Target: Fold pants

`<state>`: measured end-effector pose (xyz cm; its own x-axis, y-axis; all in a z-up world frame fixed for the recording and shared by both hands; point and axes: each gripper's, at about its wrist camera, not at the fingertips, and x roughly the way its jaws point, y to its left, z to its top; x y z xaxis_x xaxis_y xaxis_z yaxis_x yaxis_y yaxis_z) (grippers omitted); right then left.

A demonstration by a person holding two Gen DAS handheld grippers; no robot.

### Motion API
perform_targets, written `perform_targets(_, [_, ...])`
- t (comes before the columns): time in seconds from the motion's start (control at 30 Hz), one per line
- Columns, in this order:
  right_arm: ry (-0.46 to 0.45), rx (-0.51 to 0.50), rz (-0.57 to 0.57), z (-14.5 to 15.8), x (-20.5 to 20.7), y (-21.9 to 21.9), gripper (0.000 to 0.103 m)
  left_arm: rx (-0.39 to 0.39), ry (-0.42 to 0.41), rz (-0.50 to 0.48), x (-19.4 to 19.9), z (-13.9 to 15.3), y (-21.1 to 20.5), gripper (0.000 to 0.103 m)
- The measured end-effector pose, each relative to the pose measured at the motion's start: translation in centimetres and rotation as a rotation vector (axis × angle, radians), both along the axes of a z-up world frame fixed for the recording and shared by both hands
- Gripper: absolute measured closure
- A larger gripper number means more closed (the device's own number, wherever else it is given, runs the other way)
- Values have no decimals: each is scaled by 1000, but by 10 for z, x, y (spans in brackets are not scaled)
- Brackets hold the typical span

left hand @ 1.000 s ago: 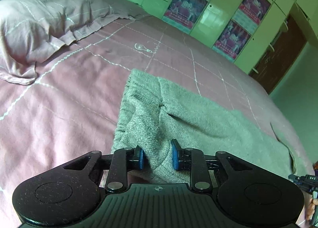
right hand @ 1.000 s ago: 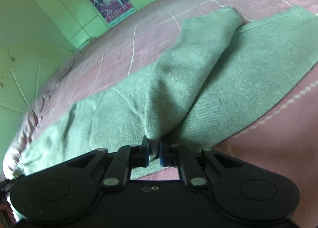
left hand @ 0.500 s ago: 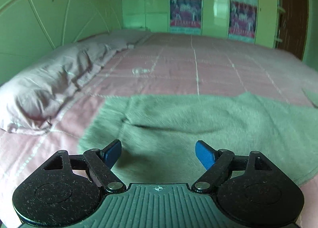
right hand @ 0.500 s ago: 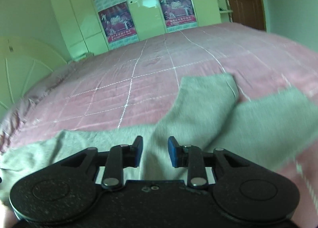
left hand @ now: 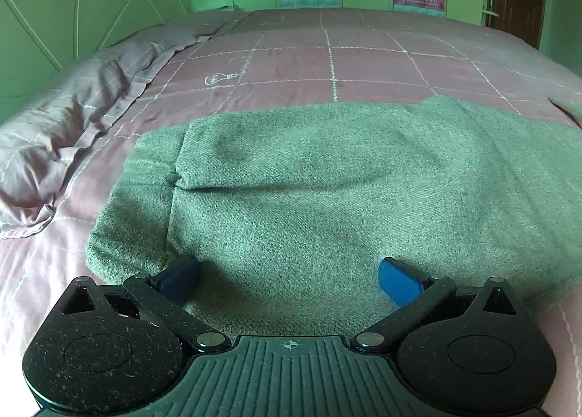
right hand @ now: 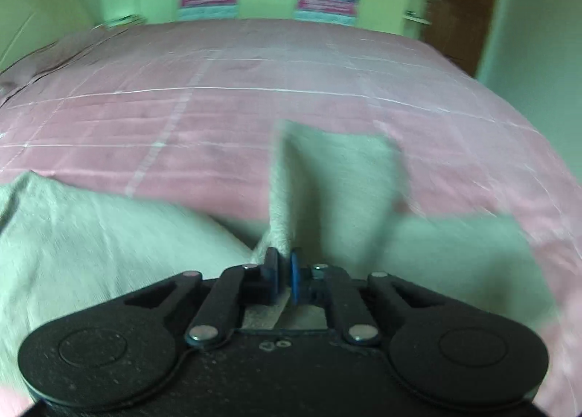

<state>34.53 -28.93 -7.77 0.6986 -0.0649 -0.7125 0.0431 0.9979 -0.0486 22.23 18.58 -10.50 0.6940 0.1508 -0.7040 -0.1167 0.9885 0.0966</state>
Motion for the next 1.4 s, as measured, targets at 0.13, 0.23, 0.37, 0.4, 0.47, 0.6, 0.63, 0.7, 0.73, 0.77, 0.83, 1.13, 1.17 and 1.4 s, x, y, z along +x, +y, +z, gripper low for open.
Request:
perform_targets(0.13, [54, 99, -49, -20, -54, -43, 103, -3, -15, -3, -2, -2, 0, 0])
perform_targets(0.23, [-56, 116, -32, 2, -69, -45, 77, -2, -16, -2, -1, -2, 0, 0])
perform_targets(0.37, [-88, -25, 104, 20, -43, -12, 58, -5, -12, -5, -1, -2, 1, 0])
perform_targets(0.4, [-90, -95, 156, 22, -34, 2, 58, -6, -13, -5, -1, -1, 1, 0])
perform_targets(0.47, [-88, -224, 240, 17, -19, 25, 59, -9, -17, -4, -2, -2, 1, 0])
perform_targets(0.6, [-38, -390, 325, -1, 9, 49, 73, -22, -38, 10, -4, -2, 2, 0])
perform_targets(0.63, [-23, -400, 332, -4, 15, 49, 82, -24, -51, 16, -6, -2, 2, 0])
perform_targets(0.7, [-18, -334, 297, 3, 26, 37, 103, -18, -61, 20, -9, -4, 0, 0])
perform_targets(0.73, [-51, -288, 277, 14, 26, 29, 103, -15, -61, 21, -9, -5, -1, 0])
perform_targets(0.77, [-119, -245, 245, 30, 22, 19, 103, -17, -60, 22, -9, -4, 0, 0])
perform_targets(0.83, [-272, -109, 147, 68, 8, -15, 103, -16, -55, 20, -9, -4, -1, 0])
perform_targets(1.13, [-212, 525, -379, -16, -72, -207, 103, -7, -59, 28, -8, -6, -3, 0])
perform_targets(1.17, [-210, 584, -394, -28, -77, -215, 103, -7, -54, 26, -7, -5, -2, 0])
perform_targets(1.4, [-261, 786, -498, -50, -78, -235, 89, -6, -49, 27, -7, -5, -2, 0])
